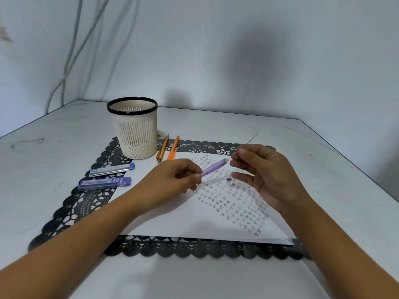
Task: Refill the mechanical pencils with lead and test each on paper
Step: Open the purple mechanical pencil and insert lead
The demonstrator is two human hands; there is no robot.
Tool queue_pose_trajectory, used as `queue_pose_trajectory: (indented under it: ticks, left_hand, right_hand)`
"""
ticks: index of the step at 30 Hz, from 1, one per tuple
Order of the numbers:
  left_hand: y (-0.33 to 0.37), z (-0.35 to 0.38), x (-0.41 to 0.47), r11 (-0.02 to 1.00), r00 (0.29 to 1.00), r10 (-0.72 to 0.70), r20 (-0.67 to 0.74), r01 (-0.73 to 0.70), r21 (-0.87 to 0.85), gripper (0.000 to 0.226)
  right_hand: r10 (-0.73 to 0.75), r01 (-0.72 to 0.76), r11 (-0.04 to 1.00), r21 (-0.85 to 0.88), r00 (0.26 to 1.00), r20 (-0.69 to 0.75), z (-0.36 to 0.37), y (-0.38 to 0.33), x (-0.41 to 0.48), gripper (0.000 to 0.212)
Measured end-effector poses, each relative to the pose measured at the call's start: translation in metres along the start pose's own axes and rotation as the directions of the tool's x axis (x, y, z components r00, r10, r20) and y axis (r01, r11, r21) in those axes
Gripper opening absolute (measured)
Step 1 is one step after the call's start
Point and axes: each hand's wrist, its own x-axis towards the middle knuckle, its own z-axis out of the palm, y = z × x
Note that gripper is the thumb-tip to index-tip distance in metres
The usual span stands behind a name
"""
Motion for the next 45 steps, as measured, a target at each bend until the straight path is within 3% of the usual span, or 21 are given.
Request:
queue_pose_trajectory:
  ticks: [15, 21, 26, 30, 45]
  left_hand:
    - [0.0001, -0.0007, 0.0005, 1.000, 1.000, -0.001, 0.002, 0.001, 0.015, 0.013]
    - [0.0002, -0.0003, -0.0001, 1.000, 1.000, 0.002, 0.001, -0.002, 0.018, 0.013]
    - [-0.0008, -0.0003, 0.0001, 1.000, 1.000, 0.005, 0.000, -0.005, 0.020, 0.012]
    - [-0.0027, -0.0004, 0.0008, 1.000, 1.000, 0.004, -0.002, -0.004, 0.009, 0.012]
    - [-0.0028, 0.0000, 0.0011, 1.000, 1.000, 0.009, -0.003, -0.008, 0.019, 0.012]
  right_hand:
    - [-0.070, 0.067, 0.984, -0.163, 0.997, -0.012, 0.0010, 0.0018, -0.0028, 0.008]
    - [-0.053, 0.052, 0.985, -0.164, 0.999, -0.002, 0.0033, 0.0022, -0.0029, 0.025]
    - [-0.031, 0.028, 0.985, -0.168, 0.999, -0.012, 0.0049, 0.0045, -0.0033, 0.015]
    - [-0.026, 0.024, 0.988, -0.155, 1.000, -0.010, 0.0050, 0.0039, -0.0042, 0.023]
    - [-0.035, 0.033, 0.981, -0.190, 0.999, -0.004, 0.0062, 0.0054, -0.0056, 0.018]
